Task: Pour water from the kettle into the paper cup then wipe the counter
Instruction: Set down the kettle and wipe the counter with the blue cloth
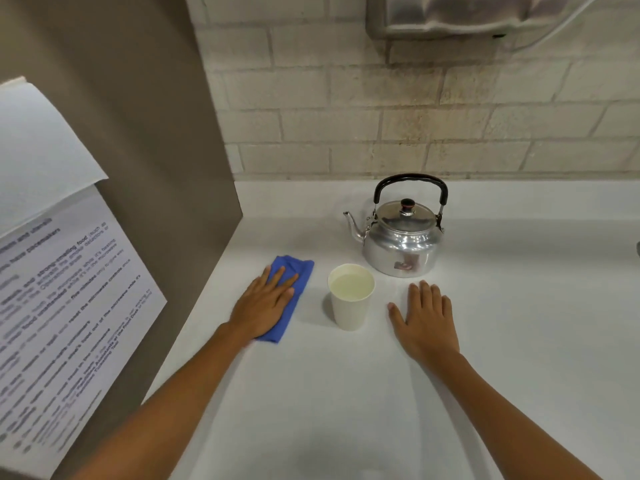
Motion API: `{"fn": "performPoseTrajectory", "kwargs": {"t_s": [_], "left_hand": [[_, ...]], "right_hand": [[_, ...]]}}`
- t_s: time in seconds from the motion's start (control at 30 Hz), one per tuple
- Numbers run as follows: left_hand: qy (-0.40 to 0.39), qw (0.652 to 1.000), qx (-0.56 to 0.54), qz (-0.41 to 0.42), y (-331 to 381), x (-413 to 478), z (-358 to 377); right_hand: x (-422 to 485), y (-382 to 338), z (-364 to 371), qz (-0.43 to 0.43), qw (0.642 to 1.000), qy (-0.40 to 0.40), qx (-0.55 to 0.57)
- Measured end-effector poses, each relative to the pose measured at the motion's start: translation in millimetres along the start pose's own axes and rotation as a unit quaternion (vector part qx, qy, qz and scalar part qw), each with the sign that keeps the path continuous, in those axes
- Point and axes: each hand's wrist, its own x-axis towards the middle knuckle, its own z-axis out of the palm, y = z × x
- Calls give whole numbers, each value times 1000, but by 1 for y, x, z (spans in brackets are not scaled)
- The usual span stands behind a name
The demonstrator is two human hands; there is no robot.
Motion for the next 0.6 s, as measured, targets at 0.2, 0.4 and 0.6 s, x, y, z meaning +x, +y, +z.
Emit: {"fn": "performPoseTrajectory", "kwargs": {"t_s": [0.2, 0.4, 0.6], "left_hand": [[48, 999, 10, 21, 41, -73, 33], [36, 997, 11, -64, 27, -96, 17], [69, 997, 23, -39, 87, -132, 49]], "right_hand": [[-3, 0, -2, -3, 1000, -5, 1], [-3, 0, -1, -2, 1000, -12, -3], [-2, 2, 1, -8, 1000, -12, 7]]}}
